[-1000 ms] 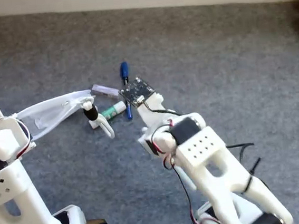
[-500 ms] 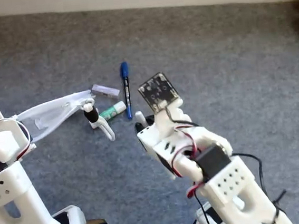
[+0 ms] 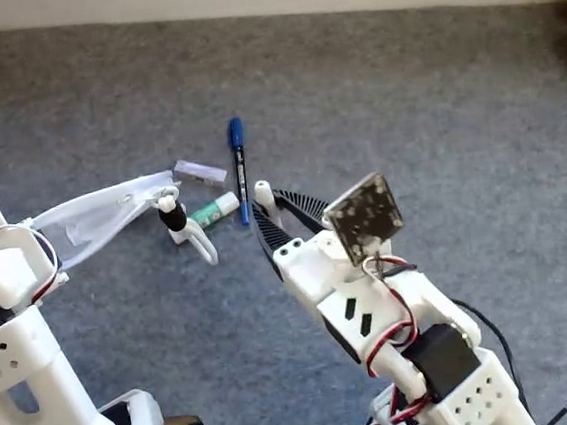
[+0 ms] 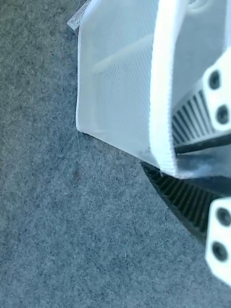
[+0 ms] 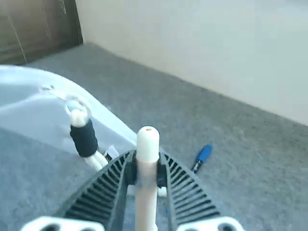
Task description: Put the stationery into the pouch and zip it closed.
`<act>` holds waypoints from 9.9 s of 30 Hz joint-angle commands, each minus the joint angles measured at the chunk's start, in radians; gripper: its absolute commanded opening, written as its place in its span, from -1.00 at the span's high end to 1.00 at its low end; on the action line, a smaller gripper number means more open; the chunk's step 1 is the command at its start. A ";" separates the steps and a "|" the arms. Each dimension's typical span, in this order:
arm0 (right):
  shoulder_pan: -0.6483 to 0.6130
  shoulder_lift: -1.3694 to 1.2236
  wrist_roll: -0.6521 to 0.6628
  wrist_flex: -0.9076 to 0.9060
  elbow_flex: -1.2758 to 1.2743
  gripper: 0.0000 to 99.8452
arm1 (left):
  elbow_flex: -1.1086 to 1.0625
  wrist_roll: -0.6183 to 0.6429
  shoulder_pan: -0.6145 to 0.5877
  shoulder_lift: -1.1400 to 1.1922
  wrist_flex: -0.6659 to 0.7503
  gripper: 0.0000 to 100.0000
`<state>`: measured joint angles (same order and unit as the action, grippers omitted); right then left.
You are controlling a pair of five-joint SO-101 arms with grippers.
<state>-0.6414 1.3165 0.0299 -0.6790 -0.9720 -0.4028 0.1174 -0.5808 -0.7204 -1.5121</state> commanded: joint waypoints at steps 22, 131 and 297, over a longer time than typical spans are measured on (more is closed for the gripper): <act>-0.202 0.119 -0.170 0.518 0.007 0.99 | -0.018 0.009 -0.007 0.015 0.009 0.99; -0.381 -0.209 0.061 0.621 -0.097 0.61 | -0.082 0.011 -0.007 0.015 0.086 0.99; 0.130 -2.353 0.117 -0.754 2.025 0.67 | -0.232 0.011 -0.082 -0.231 0.164 0.99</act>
<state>-0.5386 -1.0403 0.1373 -1.4569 1.0226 -0.6391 0.1174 -0.6544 -0.9444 -1.3679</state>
